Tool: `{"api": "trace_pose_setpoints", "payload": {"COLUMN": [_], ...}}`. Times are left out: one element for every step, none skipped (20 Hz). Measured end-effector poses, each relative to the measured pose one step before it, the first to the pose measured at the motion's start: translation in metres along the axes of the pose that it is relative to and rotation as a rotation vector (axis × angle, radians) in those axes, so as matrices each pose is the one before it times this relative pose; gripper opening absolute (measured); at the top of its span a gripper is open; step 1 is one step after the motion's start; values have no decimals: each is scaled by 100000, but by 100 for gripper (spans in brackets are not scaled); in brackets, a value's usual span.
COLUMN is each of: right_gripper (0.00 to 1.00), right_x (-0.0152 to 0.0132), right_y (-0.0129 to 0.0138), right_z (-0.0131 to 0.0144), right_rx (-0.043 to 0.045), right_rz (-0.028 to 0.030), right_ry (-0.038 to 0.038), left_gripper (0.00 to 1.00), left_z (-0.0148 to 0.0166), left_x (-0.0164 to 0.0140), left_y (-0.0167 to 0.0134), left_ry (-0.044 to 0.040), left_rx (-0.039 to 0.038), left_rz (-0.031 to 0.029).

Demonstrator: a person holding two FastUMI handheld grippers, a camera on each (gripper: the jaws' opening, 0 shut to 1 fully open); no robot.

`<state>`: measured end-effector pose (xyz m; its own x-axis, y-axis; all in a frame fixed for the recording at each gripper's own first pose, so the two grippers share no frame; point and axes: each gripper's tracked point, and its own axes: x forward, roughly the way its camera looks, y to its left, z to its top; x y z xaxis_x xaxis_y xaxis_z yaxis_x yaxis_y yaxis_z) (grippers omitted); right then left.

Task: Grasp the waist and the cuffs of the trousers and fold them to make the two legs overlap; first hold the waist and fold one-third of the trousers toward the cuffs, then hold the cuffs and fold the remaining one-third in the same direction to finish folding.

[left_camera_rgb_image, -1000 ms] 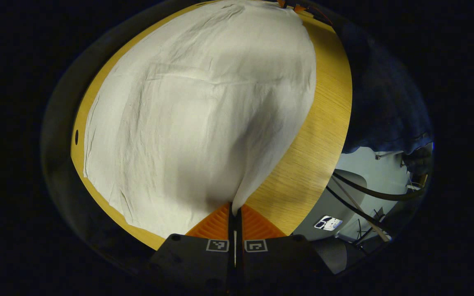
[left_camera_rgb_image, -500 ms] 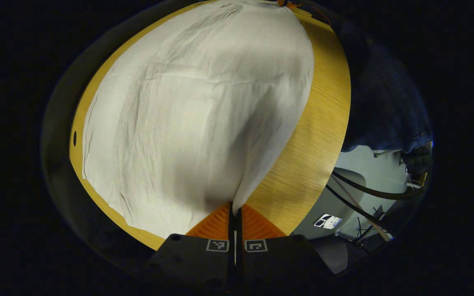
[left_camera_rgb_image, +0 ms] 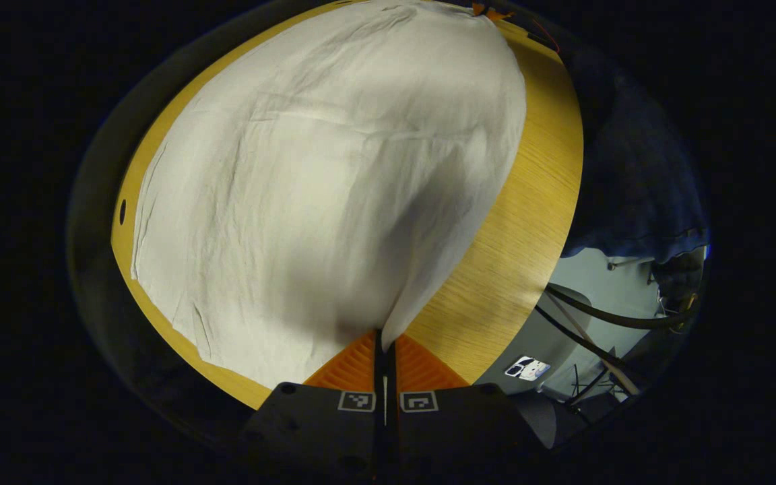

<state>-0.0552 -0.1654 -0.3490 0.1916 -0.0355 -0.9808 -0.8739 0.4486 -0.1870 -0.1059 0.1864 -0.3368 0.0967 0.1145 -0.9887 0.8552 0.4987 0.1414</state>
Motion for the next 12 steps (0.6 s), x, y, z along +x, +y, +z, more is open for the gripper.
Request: {"api": "trace_pose_setpoints", "payload": {"right_gripper": [7, 7, 8, 7, 7, 8, 7, 7, 7, 7, 7, 7], "right_x": [-599, -659, -613, -470, -465, -344, -358, -383, -408, -333, -193, -74], "right_y": [-441, -631, -691, -877, -764, -1032, -1104, -990, -1021, -1021, -925, -827], "right_z": [414, 483, 593, 708, 746, 794, 844, 909, 1071, 1046, 1197, 1071], "right_rx": [3718, 4013, 4180, 4401, 4561, 3722, 3502, 3345, 3320, 3922, 4389, 4342], "right_rz": [-1556, -1694, -2115, -2225, -1851, -2431, -2970, -2987, -2708, -2755, -2193, -2159], "right_ry": [-2493, -2670, -2808, -2753, -2547, -2631, -2320, -2579, -2835, -2804, -2589, -2586], "left_gripper": [0, 0, 0, 0, 0, 0, 0, 0, 0, 0, 0, 0], "left_z": [583, 647, 468, 464, 552, 1018, 1208, 1477, 1570, 1682, 1789, 1829], "left_x": [-417, -502, -429, -372, -570, -379, -305, -191, 41, 236, 465, 642], "left_y": [719, 697, 932, 1246, 1412, 1442, 1351, 1416, 1392, 1319, 1221, 1019], "left_ry": [-2443, -2498, -2510, -1988, -2454, -3134, -3261, -3951, -3752, -3774, -3546, -3191], "left_rx": [-2786, -3349, -3319, -3109, -3742, -4339, -3433, -3549, -4504, -5460, -5169, -4381], "left_rz": [1255, 1374, 2356, 3082, 3509, 3687, 3456, 3557, 3335, 3224, 3542, 3191]}}
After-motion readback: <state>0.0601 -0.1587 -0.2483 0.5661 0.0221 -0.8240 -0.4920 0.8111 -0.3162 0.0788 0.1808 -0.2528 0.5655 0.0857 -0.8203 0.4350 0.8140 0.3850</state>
